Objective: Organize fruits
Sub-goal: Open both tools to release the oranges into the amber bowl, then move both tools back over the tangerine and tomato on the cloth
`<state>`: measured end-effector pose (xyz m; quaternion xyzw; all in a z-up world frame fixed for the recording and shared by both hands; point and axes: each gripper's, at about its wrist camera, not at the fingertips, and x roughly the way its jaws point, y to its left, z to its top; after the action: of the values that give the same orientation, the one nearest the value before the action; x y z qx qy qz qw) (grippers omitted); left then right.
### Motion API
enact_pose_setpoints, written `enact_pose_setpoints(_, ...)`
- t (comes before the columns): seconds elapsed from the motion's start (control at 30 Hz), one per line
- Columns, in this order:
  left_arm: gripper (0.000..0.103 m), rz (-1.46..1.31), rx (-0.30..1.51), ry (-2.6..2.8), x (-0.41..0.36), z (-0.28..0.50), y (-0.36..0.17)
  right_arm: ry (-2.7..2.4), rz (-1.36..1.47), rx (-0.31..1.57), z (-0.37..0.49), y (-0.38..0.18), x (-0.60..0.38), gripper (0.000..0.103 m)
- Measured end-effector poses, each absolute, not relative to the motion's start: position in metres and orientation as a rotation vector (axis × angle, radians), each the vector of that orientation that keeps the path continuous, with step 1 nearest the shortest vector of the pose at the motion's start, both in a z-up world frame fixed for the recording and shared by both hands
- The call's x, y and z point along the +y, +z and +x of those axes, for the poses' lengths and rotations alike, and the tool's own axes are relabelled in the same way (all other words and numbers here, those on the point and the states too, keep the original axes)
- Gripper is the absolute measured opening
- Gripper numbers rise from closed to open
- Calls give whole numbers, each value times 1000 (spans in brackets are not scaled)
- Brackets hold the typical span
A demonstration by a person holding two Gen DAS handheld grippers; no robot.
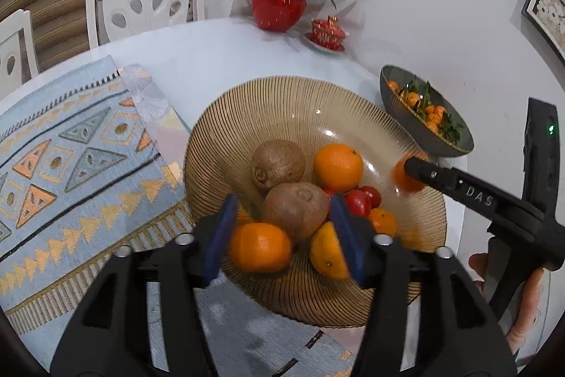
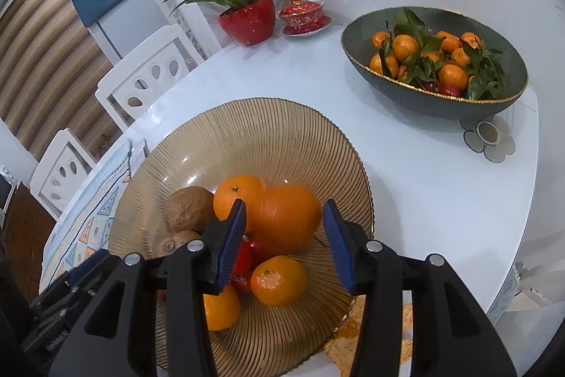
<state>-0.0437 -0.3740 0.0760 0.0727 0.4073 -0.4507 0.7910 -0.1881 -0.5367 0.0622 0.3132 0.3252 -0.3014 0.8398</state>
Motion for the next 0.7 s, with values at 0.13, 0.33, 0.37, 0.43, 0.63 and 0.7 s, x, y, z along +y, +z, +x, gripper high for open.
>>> enact_pose_setpoints(0.13,57,143,870,-971,-367,-42,80,-637,648,671,-190,71,-532,46)
enact_pose_setpoints(0.33,57,136,874,-970,-356,-42,79,-627,634,670,-188,77,-522,46)
enact_pose_setpoints(0.37,57,134,873,-969,-354,-43,80,-624,634,671,-188,77,-520,46)
enact_pose_setpoints(0.43,57,130,867,-971,-348,-44,83,-620,631,673,-187,79,-514,46)
enact_pose_setpoints(0.63,59,104,826,-962,-320,-42,101,-542,649,661,-180,94,-494,46)
enact_pose_setpoints(0.7,60,87,807,-954,-306,-39,109,-524,628,653,-175,102,-483,46)
